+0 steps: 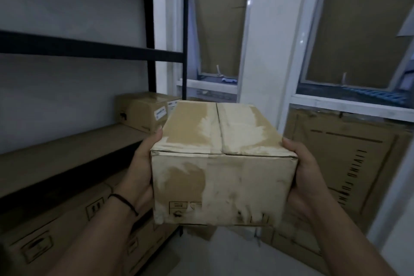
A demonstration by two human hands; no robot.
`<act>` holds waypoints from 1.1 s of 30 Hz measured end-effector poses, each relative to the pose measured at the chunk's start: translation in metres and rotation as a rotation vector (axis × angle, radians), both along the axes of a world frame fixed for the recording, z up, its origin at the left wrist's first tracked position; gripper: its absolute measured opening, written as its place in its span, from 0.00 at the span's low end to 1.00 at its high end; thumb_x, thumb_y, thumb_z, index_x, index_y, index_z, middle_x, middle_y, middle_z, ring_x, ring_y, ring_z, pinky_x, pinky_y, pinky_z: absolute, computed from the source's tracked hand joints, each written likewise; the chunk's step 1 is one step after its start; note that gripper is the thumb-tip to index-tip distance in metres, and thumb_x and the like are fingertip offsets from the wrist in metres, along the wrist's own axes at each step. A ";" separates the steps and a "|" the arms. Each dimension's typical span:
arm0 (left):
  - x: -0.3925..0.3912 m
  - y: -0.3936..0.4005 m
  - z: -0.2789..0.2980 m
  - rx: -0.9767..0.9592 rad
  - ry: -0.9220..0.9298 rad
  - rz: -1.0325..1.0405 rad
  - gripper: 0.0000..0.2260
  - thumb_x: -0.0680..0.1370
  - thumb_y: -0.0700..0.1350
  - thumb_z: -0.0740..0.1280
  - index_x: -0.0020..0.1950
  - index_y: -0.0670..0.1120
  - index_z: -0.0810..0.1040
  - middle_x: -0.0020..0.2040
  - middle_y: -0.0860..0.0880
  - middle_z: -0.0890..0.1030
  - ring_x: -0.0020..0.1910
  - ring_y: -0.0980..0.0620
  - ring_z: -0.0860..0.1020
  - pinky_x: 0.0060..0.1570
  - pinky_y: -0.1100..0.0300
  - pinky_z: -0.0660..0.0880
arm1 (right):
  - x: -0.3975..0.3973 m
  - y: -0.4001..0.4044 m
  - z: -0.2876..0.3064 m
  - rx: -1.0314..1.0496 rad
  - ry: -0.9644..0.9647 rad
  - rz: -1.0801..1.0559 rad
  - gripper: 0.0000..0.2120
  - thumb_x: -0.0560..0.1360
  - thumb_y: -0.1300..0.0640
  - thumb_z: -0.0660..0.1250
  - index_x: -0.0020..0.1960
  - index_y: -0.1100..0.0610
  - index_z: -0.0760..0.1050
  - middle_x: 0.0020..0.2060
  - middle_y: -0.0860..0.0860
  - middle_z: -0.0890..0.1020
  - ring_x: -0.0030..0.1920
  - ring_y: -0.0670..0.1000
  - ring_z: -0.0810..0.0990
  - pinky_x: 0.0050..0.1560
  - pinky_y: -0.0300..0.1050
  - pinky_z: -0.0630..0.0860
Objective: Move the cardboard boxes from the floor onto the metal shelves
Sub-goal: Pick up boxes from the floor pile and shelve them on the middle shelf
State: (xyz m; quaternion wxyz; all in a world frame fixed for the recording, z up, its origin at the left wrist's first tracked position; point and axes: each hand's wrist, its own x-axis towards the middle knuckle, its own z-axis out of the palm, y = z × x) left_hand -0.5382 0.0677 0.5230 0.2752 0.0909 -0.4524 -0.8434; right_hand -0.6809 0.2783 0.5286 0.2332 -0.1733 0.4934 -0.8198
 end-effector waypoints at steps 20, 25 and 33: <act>-0.010 -0.227 -0.001 -0.093 0.043 0.504 0.23 0.80 0.53 0.56 0.35 0.49 0.86 0.38 0.45 0.84 0.35 0.48 0.83 0.31 0.57 0.80 | -0.080 -0.307 -0.002 -0.053 -0.038 0.502 0.17 0.78 0.50 0.58 0.57 0.58 0.79 0.49 0.57 0.85 0.43 0.55 0.85 0.37 0.44 0.81; -0.002 -0.268 -0.006 -0.096 0.030 0.611 0.21 0.79 0.53 0.57 0.37 0.49 0.86 0.41 0.45 0.84 0.37 0.47 0.83 0.34 0.55 0.81 | -0.087 -0.367 -0.003 -0.046 -0.040 0.611 0.16 0.78 0.50 0.58 0.54 0.57 0.80 0.46 0.57 0.86 0.41 0.54 0.85 0.35 0.43 0.81; -0.025 -0.301 -0.023 -0.062 -0.016 0.788 0.14 0.76 0.54 0.61 0.45 0.48 0.83 0.43 0.44 0.84 0.37 0.46 0.83 0.37 0.53 0.81 | -0.129 -0.439 -0.020 0.012 -0.019 0.766 0.16 0.74 0.49 0.61 0.51 0.58 0.81 0.45 0.57 0.86 0.41 0.55 0.85 0.43 0.48 0.76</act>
